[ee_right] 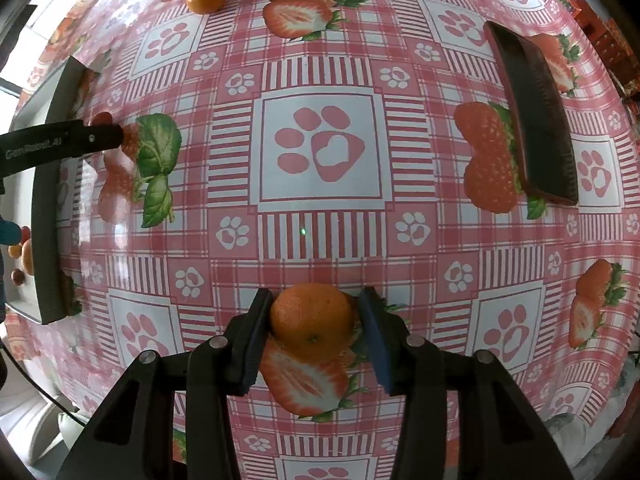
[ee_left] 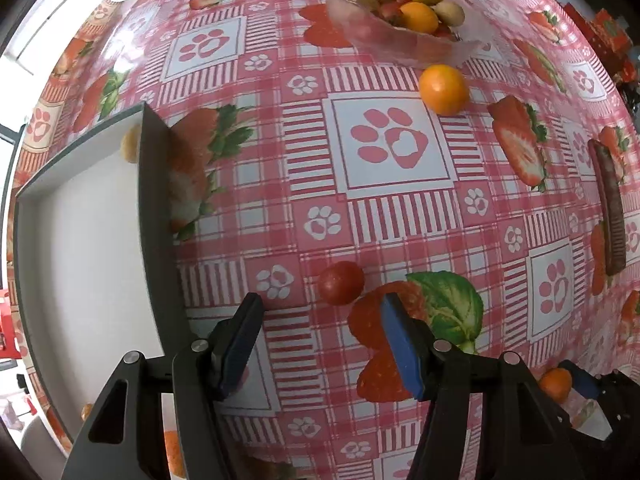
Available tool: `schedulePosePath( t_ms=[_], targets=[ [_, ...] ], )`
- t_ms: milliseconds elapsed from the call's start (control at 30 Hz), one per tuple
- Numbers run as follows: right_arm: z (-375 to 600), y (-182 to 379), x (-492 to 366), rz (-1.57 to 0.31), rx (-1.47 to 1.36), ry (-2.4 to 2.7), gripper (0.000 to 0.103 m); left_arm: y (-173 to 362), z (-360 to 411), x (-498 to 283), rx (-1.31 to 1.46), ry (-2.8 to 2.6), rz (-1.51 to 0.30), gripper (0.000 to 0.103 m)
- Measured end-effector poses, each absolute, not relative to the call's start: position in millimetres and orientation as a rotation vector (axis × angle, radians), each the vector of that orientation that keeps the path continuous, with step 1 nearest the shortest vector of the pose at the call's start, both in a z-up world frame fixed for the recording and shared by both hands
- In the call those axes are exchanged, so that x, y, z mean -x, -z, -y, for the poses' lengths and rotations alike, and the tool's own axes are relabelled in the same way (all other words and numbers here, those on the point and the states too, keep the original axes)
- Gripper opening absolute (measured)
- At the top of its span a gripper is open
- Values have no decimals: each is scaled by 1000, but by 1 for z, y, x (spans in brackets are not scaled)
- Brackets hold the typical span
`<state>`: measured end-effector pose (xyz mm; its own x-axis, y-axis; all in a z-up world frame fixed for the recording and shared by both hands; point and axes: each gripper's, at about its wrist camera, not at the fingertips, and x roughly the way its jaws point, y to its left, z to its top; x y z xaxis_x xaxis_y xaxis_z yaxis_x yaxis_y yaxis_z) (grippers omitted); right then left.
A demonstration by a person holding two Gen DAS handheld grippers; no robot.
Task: Organize fruits
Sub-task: 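Carry the mandarin and red tomato toward the white tray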
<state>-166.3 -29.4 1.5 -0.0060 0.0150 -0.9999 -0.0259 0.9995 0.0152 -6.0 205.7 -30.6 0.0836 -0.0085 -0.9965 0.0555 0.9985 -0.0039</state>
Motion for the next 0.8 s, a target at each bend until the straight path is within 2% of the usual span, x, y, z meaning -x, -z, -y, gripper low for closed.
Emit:
schedulePosePath(
  t_ms=[100, 167, 233, 333, 567, 800],
  targets=[
    [24, -3, 166, -1581, 19, -26, 50, 36, -200, 8, -45, 41, -1476, 56],
    [23, -3, 165, -1584, 22, -27, 49, 36, -198, 8, -41, 47, -1473, 44],
    [24, -3, 164, -1586, 10, -24, 43, 35, -192, 6, -39, 60, -1470, 34],
    [34, -6, 162, -1595, -74, -28, 43, 28, -179, 9, -41, 93, -1472, 23],
    [50, -11, 165, -1616, -166, -28, 43, 14, -174, 21, 5, 130, -1472, 23],
    [43, -26, 176, -1615, -181, -49, 43, -23, -201, 63, 11, 150, -1447, 23]
  ],
)
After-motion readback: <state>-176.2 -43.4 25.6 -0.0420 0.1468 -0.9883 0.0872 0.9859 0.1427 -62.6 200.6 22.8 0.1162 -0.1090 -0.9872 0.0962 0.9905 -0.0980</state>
